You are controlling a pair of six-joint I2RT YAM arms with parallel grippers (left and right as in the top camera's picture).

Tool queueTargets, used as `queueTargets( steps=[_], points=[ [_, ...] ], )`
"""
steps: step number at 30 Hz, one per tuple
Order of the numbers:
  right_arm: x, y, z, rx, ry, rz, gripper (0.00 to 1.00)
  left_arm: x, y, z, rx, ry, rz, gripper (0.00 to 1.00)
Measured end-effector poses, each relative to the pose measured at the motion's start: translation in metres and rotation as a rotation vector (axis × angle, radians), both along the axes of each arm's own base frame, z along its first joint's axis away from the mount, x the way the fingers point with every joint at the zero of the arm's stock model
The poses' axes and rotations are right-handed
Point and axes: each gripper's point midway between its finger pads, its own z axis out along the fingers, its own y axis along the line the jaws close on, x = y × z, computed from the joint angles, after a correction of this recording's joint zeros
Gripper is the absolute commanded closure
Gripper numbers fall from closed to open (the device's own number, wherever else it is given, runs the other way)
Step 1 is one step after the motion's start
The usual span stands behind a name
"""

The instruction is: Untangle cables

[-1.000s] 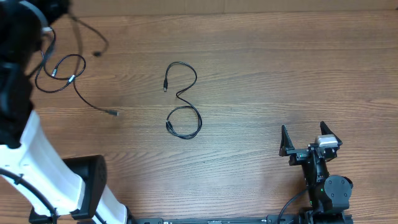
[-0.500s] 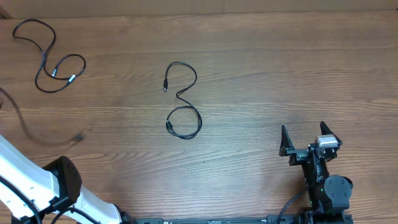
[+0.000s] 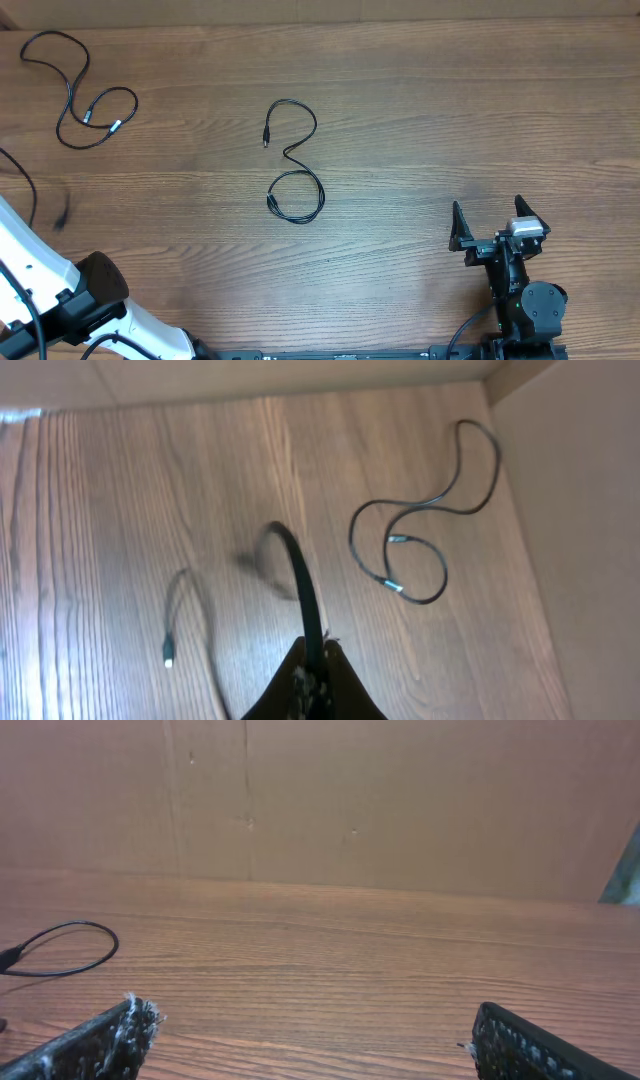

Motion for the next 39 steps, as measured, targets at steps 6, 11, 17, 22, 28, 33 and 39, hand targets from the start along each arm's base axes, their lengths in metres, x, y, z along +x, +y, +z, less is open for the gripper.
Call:
queueTargets(
  steps=[6,11,17,22,28,33,39],
  points=[
    [0.0,0.0,0.0,0.0,0.0,0.0,0.0,0.0,0.0,-0.024,-0.07,0.03,0.068,0.96],
    [0.0,0.0,0.0,0.0,0.0,0.0,0.0,-0.005,0.001,-0.048,-0.137,0.072,0.132,0.96],
    [0.0,0.0,0.0,0.0,0.001,0.0,0.0,-0.025,0.018,-0.073,-0.195,0.122,0.231,0.96],
    [0.0,0.0,0.0,0.0,0.0,0.0,0.0,-0.041,0.041,-0.085,-0.212,0.123,0.316,0.95],
    [0.0,0.0,0.0,0.0,0.0,0.0,0.0,-0.047,0.062,-0.111,-0.225,0.128,0.372,0.95],
    [0.0,0.0,0.0,0.0,0.0,0.0,0.0,-0.039,0.069,-0.136,-0.23,0.134,0.371,0.96],
    [0.0,0.0,0.0,0.0,0.0,0.0,0.0,-0.032,0.076,-0.164,-0.227,0.134,0.37,0.96]
  ],
)
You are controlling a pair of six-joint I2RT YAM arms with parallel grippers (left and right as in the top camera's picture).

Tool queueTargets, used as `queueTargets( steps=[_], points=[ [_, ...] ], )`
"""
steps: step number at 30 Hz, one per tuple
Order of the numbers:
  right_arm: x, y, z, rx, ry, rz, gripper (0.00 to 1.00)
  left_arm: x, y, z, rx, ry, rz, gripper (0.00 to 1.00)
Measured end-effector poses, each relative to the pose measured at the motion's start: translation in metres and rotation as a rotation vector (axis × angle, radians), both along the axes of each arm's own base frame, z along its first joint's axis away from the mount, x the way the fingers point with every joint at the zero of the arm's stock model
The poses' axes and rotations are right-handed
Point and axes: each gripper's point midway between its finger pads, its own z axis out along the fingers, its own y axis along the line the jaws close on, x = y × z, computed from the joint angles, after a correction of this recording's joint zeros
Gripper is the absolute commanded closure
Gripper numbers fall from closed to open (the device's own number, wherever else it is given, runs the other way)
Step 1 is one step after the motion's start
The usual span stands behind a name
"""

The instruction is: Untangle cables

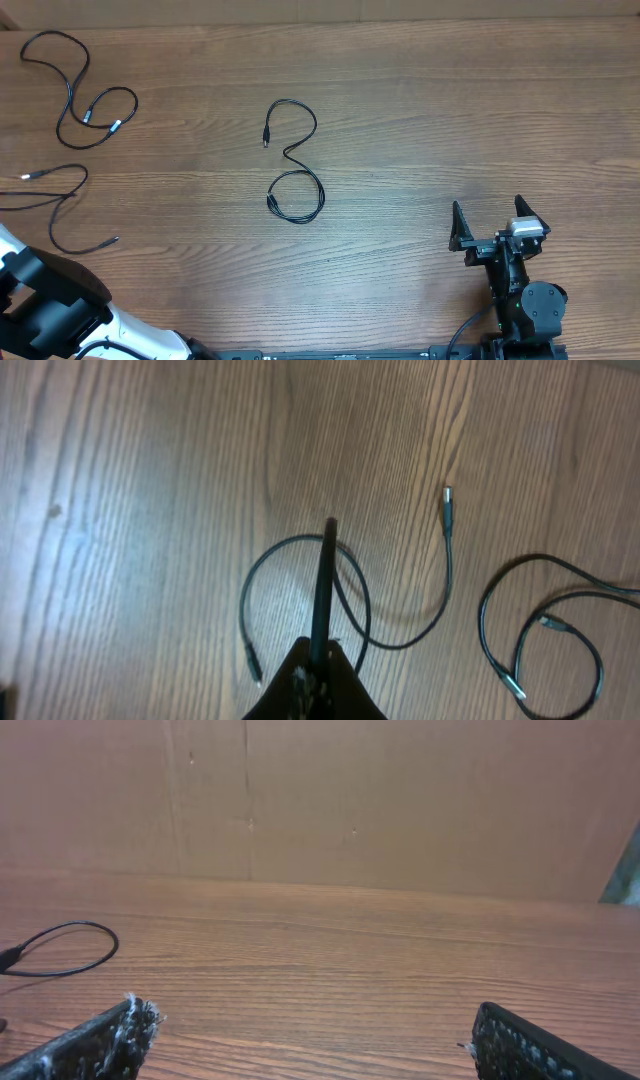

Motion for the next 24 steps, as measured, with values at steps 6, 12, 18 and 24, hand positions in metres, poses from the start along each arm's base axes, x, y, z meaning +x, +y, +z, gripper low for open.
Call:
queueTargets(
  steps=[6,12,18,24],
  points=[
    [0.0,0.0,0.0,-0.001,0.0,0.0,0.0,0.002,0.003,-0.027,-0.003,0.026,-0.03,0.96],
    [0.0,0.0,0.0,-0.001,0.0,0.0,0.0,-0.013,-0.004,-0.065,-0.039,0.107,-0.032,0.95],
    [0.0,0.0,0.0,-0.001,0.0,0.0,0.0,-0.024,-0.012,-0.1,-0.072,0.173,-0.078,0.75],
    [0.0,0.0,0.0,-0.001,0.0,0.0,0.0,-0.026,-0.017,-0.107,-0.099,0.211,-0.18,0.49]
  ],
)
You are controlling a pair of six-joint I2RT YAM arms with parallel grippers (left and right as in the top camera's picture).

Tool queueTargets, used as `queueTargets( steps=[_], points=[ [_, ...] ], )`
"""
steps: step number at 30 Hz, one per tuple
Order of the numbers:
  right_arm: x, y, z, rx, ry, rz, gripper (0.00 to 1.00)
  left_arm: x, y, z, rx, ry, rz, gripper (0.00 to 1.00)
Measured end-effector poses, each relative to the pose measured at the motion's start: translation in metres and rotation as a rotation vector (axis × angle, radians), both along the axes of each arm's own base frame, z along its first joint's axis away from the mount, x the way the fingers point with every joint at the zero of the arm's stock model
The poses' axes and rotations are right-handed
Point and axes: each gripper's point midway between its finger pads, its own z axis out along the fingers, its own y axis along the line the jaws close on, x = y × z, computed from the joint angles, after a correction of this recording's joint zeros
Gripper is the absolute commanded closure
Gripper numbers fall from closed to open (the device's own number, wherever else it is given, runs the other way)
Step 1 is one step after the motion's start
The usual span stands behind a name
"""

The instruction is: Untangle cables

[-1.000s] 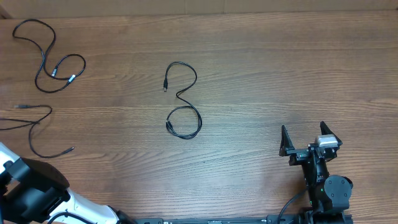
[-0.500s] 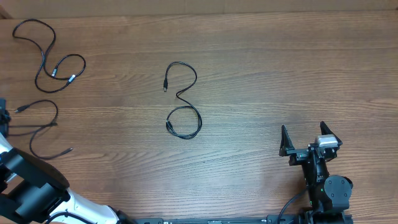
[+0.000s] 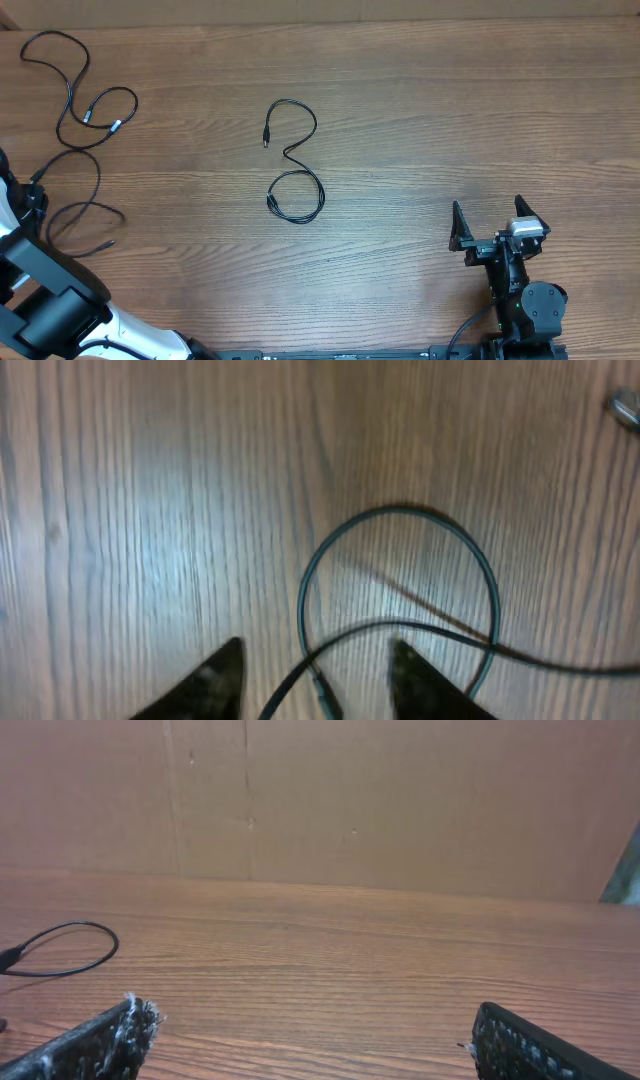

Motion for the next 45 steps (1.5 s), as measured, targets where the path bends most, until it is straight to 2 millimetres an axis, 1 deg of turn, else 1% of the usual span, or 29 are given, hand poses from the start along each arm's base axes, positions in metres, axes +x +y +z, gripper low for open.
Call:
queueTargets(
  steps=[2,5,8,10,13,17,20,22,24,26,29,32,35,37,40,43,45],
  points=[
    [0.0,0.0,0.0,0.0,0.001,0.0,0.0,0.003,-0.003,-0.001,-0.022,-0.005,-0.052,0.49],
    [0.0,0.0,0.0,0.0,0.0,0.0,0.0,0.011,-0.01,-0.003,-0.071,-0.03,-0.133,0.45],
    [0.0,0.0,0.0,0.0,0.0,0.0,0.0,0.018,-0.021,-0.006,-0.132,-0.068,-0.196,0.43],
    [0.0,0.0,0.0,0.0,0.0,0.0,0.0,0.021,-0.029,-0.007,-0.172,-0.088,-0.221,0.39],
    [0.0,0.0,0.0,0.0,0.0,0.0,0.0,0.026,-0.04,-0.007,-0.229,-0.12,-0.274,0.36],
    [0.0,0.0,0.0,0.0,0.0,0.0,0.0,0.022,-0.047,-0.008,-0.261,-0.1,-0.338,0.3],
    [0.0,0.0,0.0,0.0,0.001,0.0,0.0,0.013,-0.046,-0.017,-0.254,-0.048,-0.36,0.28],
    [0.0,0.0,0.0,0.0,0.0,0.0,0.0,0.011,-0.044,-0.023,-0.243,-0.039,-0.372,0.2],
    [0.0,0.0,0.0,0.0,0.0,0.0,0.0,0.013,-0.04,-0.031,-0.22,-0.042,-0.396,0.09],
    [0.0,0.0,0.0,0.0,0.0,0.0,0.0,0.015,-0.039,-0.037,-0.21,-0.044,-0.42,0.03],
    [0.0,0.0,0.0,0.0,0.0,0.0,0.0,0.023,-0.034,-0.042,-0.181,-0.07,-0.464,0.03],
    [0.0,0.0,0.0,0.0,0.0,0.0,0.0,0.03,-0.03,-0.043,-0.157,-0.094,-0.495,0.07],
    [0.0,0.0,0.0,0.0,0.0,0.0,0.0,0.04,-0.023,-0.047,-0.111,-0.121,-0.538,0.07],
    [0.0,0.0,0.0,0.0,0.0,0.0,0.0,0.046,-0.022,-0.051,-0.088,-0.131,-0.574,0.06],
    [0.0,0.0,0.0,0.0,0.0,0.0,0.0,0.053,-0.026,-0.061,-0.071,-0.138,-0.634,0.09],
    [0.0,0.0,0.0,0.0,0.0,0.0,0.0,0.063,-0.038,-0.073,-0.065,-0.164,-0.714,0.11],
    [0.0,0.0,0.0,0.0,0.0,0.0,0.0,0.068,-0.045,-0.078,-0.068,-0.179,-0.758,0.15]
  ],
)
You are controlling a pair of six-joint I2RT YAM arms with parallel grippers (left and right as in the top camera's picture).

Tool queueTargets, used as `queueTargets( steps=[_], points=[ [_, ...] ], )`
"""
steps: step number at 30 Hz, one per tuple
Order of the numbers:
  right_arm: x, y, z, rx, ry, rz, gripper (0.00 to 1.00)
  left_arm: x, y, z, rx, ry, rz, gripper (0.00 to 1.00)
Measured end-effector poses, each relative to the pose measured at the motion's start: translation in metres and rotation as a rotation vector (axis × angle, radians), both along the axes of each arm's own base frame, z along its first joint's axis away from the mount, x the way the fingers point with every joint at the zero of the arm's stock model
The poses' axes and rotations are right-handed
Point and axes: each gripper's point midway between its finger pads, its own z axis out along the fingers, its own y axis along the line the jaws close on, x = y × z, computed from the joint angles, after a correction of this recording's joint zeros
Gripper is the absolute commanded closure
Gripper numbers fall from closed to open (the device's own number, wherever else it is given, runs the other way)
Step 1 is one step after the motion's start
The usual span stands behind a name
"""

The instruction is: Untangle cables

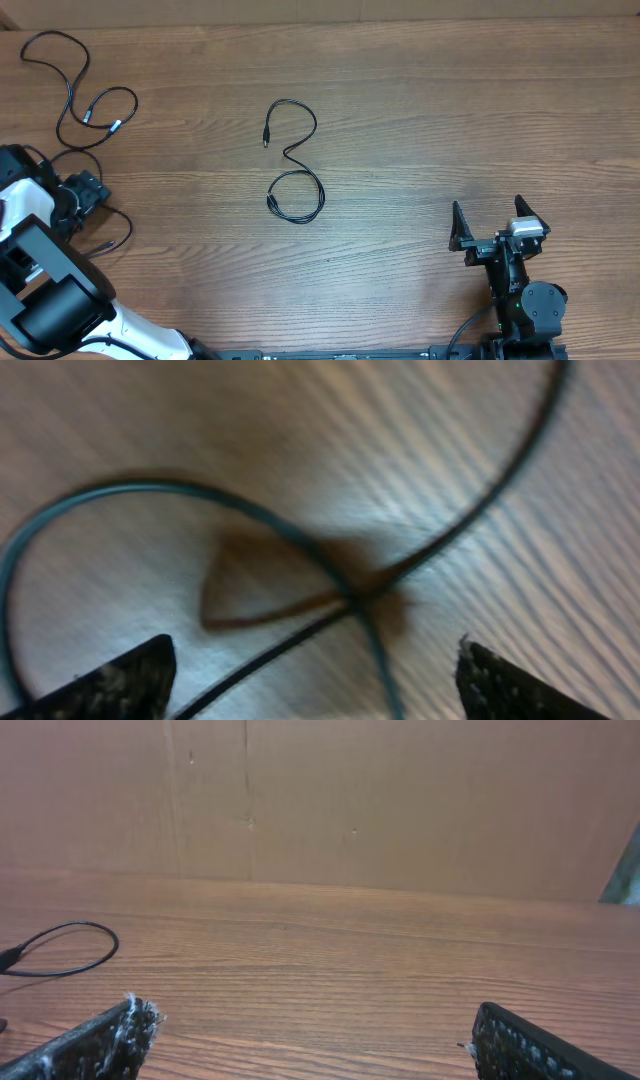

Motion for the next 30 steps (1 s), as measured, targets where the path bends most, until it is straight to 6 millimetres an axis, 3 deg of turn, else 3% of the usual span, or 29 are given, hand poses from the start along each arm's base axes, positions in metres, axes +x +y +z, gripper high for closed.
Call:
queueTargets(
  steps=[5,9,15,17,18,22,27,30],
  points=[
    [0.0,0.0,0.0,0.0,0.0,0.0,0.0,0.011,-0.007,0.001,0.008,-0.023,-0.073,0.15],
    [0.0,0.0,0.0,0.0,0.0,0.0,0.0,0.006,-0.002,-0.001,0.047,0.013,-0.078,0.16],
    [0.0,0.0,0.0,0.0,0.0,0.0,0.0,-0.002,-0.002,-0.01,0.058,0.049,-0.087,0.25],
    [0.0,0.0,0.0,0.0,0.0,0.0,0.0,-0.003,-0.002,-0.015,0.054,0.06,-0.086,0.37],
    [0.0,0.0,0.0,0.0,0.0,0.0,0.0,-0.004,-0.003,-0.018,0.049,0.067,-0.09,0.52],
    [0.0,0.0,0.0,0.0,0.0,0.0,0.0,-0.003,0.001,-0.02,0.062,0.072,-0.087,0.81],
    [0.0,0.0,0.0,0.0,0.0,0.0,0.0,-0.002,0.004,-0.02,0.063,0.057,-0.026,0.96],
    [0.0,0.0,0.0,0.0,0.0,0.0,0.0,-0.001,0.005,-0.019,0.054,0.045,0.03,0.96]
  ],
)
